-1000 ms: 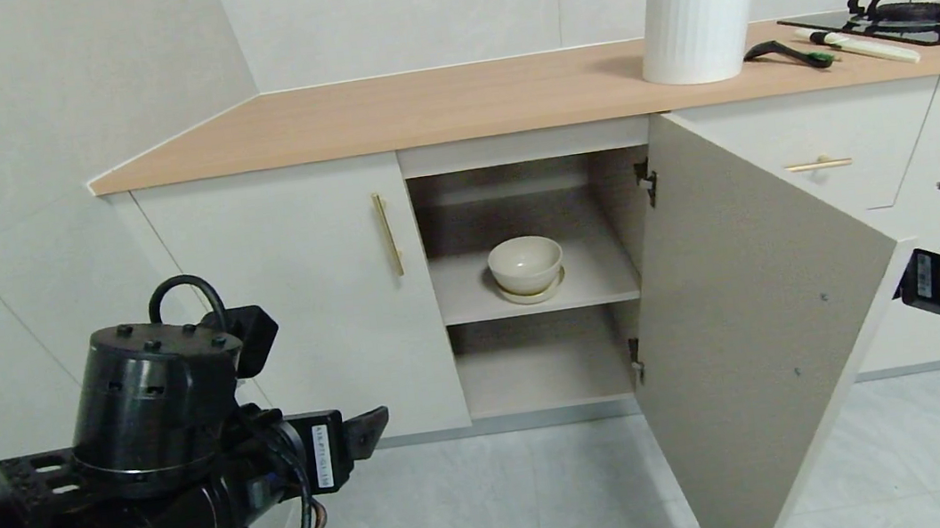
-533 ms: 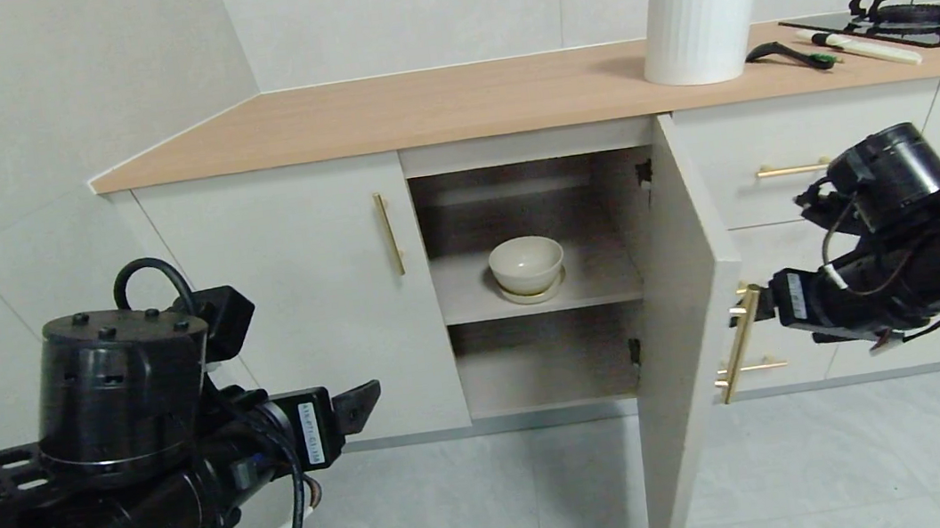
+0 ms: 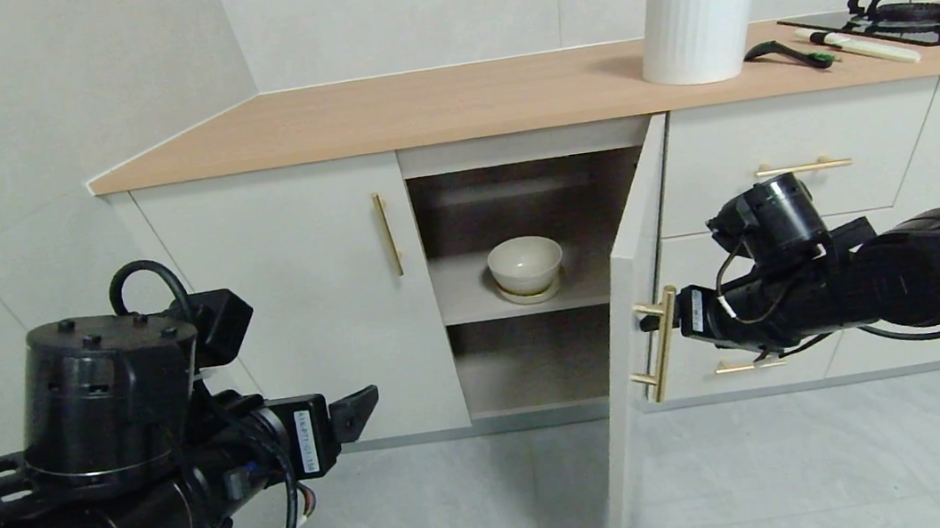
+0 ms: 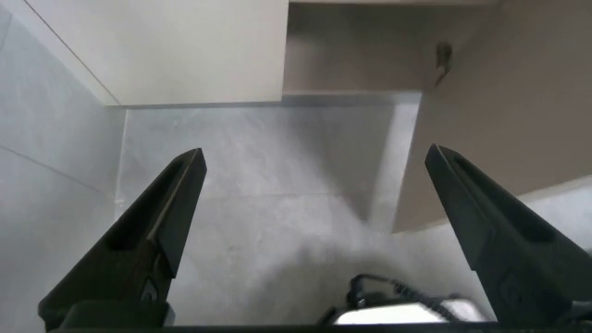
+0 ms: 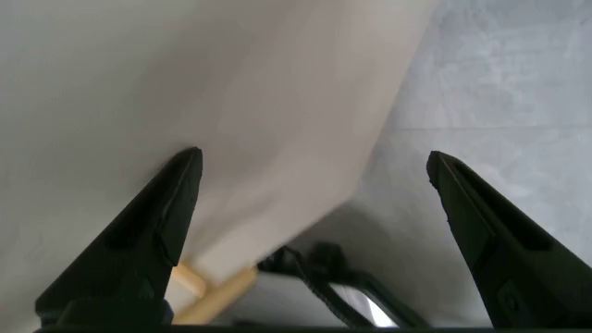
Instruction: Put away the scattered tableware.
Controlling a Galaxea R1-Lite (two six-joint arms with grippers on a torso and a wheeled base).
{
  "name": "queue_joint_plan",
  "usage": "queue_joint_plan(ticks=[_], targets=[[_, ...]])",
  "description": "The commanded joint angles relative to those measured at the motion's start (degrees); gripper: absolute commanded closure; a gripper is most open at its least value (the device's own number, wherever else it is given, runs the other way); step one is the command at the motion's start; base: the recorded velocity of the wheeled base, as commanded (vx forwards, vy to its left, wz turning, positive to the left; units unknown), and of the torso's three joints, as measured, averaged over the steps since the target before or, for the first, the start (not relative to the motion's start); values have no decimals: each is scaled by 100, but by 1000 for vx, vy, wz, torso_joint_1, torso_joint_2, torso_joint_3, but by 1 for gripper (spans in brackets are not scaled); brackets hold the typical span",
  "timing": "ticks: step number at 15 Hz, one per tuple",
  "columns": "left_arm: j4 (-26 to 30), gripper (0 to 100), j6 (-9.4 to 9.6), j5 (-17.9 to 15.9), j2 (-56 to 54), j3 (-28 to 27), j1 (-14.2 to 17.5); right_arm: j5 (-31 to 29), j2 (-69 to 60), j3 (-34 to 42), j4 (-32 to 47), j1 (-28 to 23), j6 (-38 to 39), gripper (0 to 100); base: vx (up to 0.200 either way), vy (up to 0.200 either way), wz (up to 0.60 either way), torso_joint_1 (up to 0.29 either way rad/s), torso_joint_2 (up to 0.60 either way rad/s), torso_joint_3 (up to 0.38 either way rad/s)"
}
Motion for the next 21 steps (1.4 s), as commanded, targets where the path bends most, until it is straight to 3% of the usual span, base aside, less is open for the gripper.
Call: queue_joint_plan(ticks=[1, 7, 14, 17, 21], targets=[[0, 0, 2, 9, 6, 20, -17, -3, 271, -8, -115, 42, 42, 0, 0, 0, 0, 0, 0, 0], [27, 0, 10, 18, -12, 28, -8, -3, 298, -8, -186, 42, 174, 0, 0, 0, 0, 0, 0, 0], [36, 0, 2, 18, -3, -7, -8, 6, 474, -34, -555, 200, 596, 0, 200, 0, 0, 2, 0, 2], [36, 0, -7, 27, 24, -7, -8, 6, 632, -34, -1126, 288, 1026, 0, 200, 0, 0, 4, 4, 5], [0, 0, -16, 115, -64, -7, -8, -56, 860, -69, -1961, 280, 1598, 0, 0, 0, 0, 0, 0, 0]])
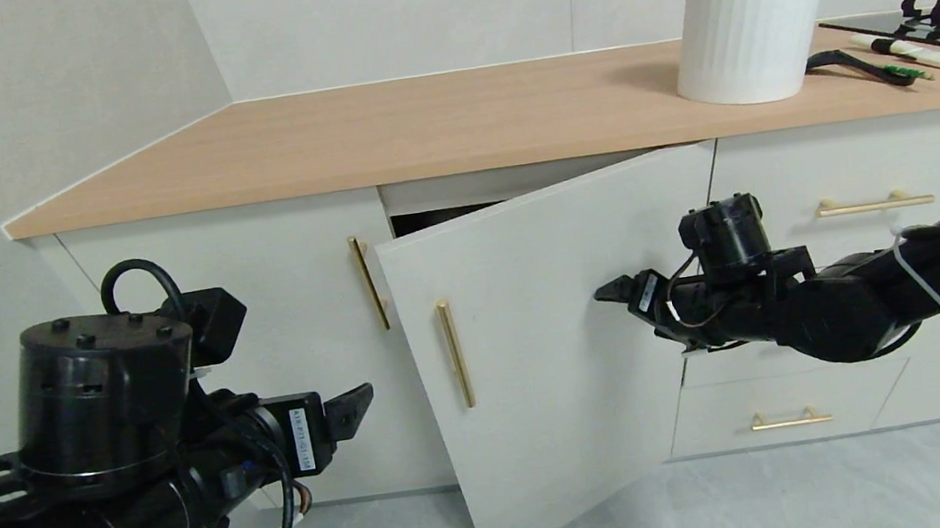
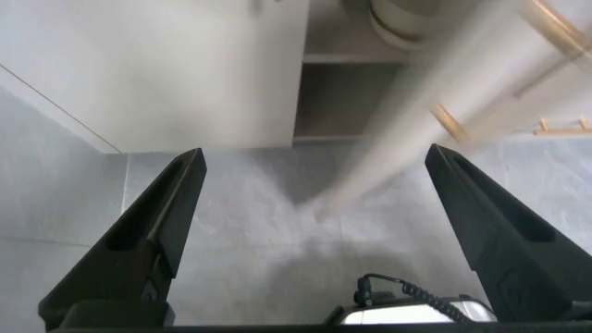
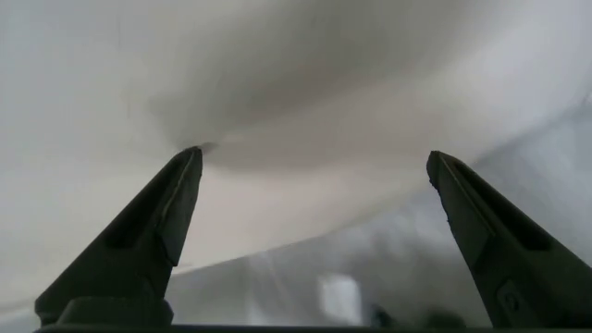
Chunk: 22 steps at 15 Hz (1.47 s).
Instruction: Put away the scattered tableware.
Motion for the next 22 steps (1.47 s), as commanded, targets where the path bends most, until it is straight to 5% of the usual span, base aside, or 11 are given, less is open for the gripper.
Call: queue_joint_plan(ticks=[1, 6, 19, 22], targets=[[-3, 0, 6, -1, -36, 1, -4, -106, 158, -125, -63, -4, 137, 0, 0, 0, 0, 0, 0, 0], [-3, 0, -3, -1, -10, 27, -4, -1020, 624, -775, -72, -74, 532, 0, 0, 0, 0, 0, 0, 0], [-3, 0, -3, -1, 8, 27, 5, -1460, 862, -1188, -107, -320, 822, 0, 0, 0, 0, 0, 0, 0], [6, 0, 6, -10, -71, 36, 5, -1284, 71, -564, -98, -276, 682, 0, 0, 0, 0, 0, 0, 0]])
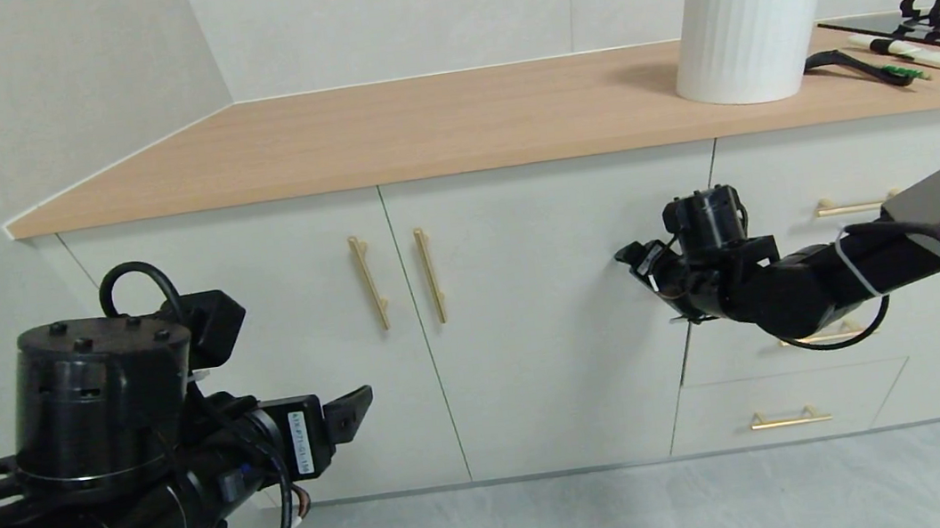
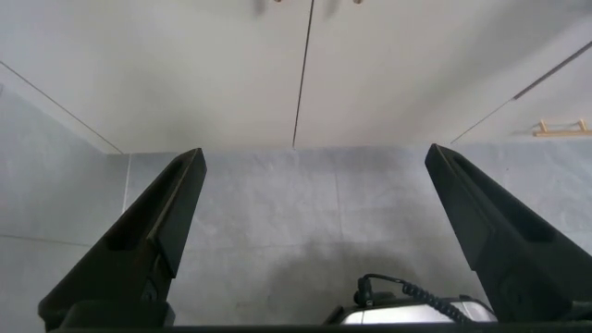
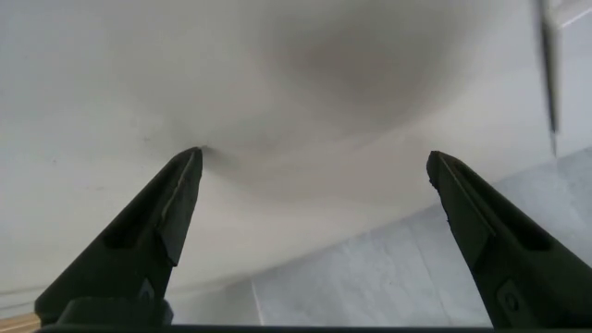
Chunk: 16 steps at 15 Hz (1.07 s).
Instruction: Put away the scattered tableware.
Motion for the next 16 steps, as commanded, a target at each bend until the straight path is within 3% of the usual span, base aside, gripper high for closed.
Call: queue_joint_plan(ticks=[1, 3, 5, 7, 9, 12, 13, 15, 16], targets=[[-10, 0, 4, -1, -118, -6, 42, 294, -1304, 920, -25, 159, -529, 0, 0, 0, 0, 0, 0, 0], [-10, 0, 30, -1, -425, -15, 148, 575, -2684, 1940, -174, 299, -1575, 0, 0, 0, 0, 0, 0, 0], [-10, 0, 206, 8, -1084, 82, 183, 557, -3994, 3082, -447, 264, -2858, 0, 0, 0, 0, 0, 0, 0], [16, 0, 364, 16, -1594, 135, 253, 487, -4881, 3900, -658, 167, -3386, 0, 0, 0, 0, 0, 0, 0], [33, 0, 566, 34, -2675, 803, 253, 399, -6604, 5227, -666, -237, -4379, 0, 0, 0, 0, 0, 0, 0], [280, 0, 997, 25, -4143, 1506, 456, 557, -8212, 5992, -447, -1089, -5117, 0, 0, 0, 0, 0, 0, 0], [860, 0, 1296, 25, -4943, 1585, 763, 504, -9126, 6132, 169, -1221, -5311, 0, 0, 0, 0, 0, 0, 0], [1765, 0, 1427, -28, -5804, 1594, 1203, 478, -10620, 6123, 1513, -1230, -5609, 0, 0, 0, 0, 0, 0, 0], [1958, 0, 1427, -142, -6156, 1620, 1361, 478, -11271, 6123, 2208, -1248, -5829, 0, 0, 0, 0, 0, 0, 0]])
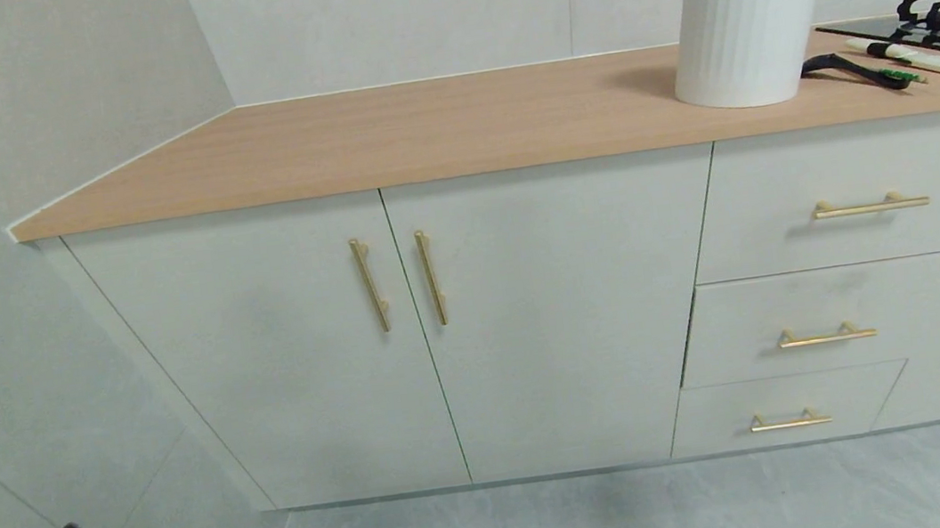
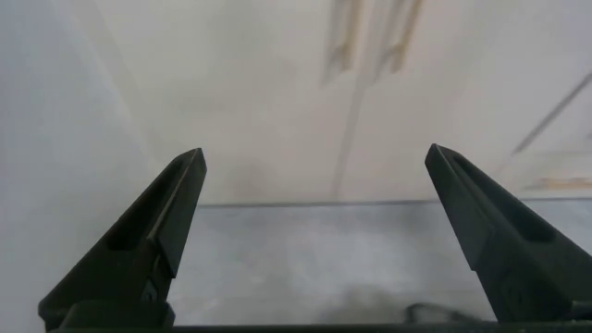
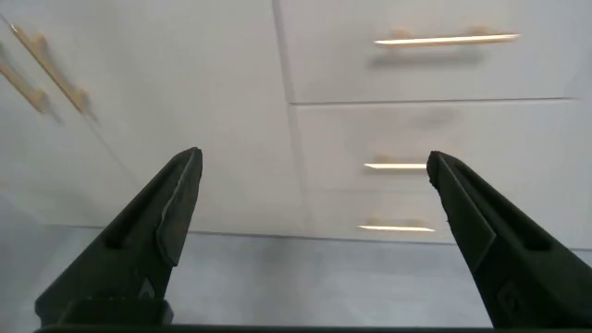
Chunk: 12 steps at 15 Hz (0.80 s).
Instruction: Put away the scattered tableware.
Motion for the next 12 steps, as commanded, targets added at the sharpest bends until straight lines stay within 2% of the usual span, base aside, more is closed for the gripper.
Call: queue_joint_plan(ticks=[1, 3, 5, 6, 7, 8, 9, 10, 11, 12], targets=[[657, 0, 133, -377, -1864, 308, 792, -23, -3154, 390, 2291, -474, -1042, 0, 0, 0, 0, 0, 0, 0], [657, 0, 133, -781, -2435, 537, 1275, -507, -3102, 390, 2414, -703, -1182, 0, 0, 0, 0, 0, 0, 0], [657, 0, 212, -1080, -2813, 748, 1759, -691, -3102, 382, 2396, -835, -1340, 0, 0, 0, 0, 0, 0, 0], [622, 0, 212, -1018, -2927, 906, 2084, -656, -3506, 469, 2440, -1555, -1349, 0, 0, 0, 0, 0, 0, 0], [631, 0, 203, -1115, -3085, 959, 2339, -805, -3506, 839, 2317, -1459, -1340, 0, 0, 0, 0, 0, 0, 0], [640, 0, 265, -1194, -3287, 1161, 2541, -1227, -3612, 1217, 1904, -1450, -1340, 0, 0, 0, 0, 0, 0, 0], [613, 0, 370, -1097, -3296, 1372, 2558, -1403, -3664, 1551, 1561, -1441, -1340, 0, 0, 0, 0, 0, 0, 0], [279, 0, 458, -526, -3296, 1829, 2558, -1306, -3664, 1805, 1219, -1432, -1296, 0, 0, 0, 0, 0, 0, 0], [-151, 0, 537, -491, -3331, 2216, 2550, -1157, -3664, 1788, 1307, -1432, -1033, 0, 0, 0, 0, 0, 0, 0], [-266, 0, 818, -535, -3428, 2321, 2506, -981, -3664, 1797, 1342, -1432, -769, 0, 0, 0, 0, 0, 0, 0]])
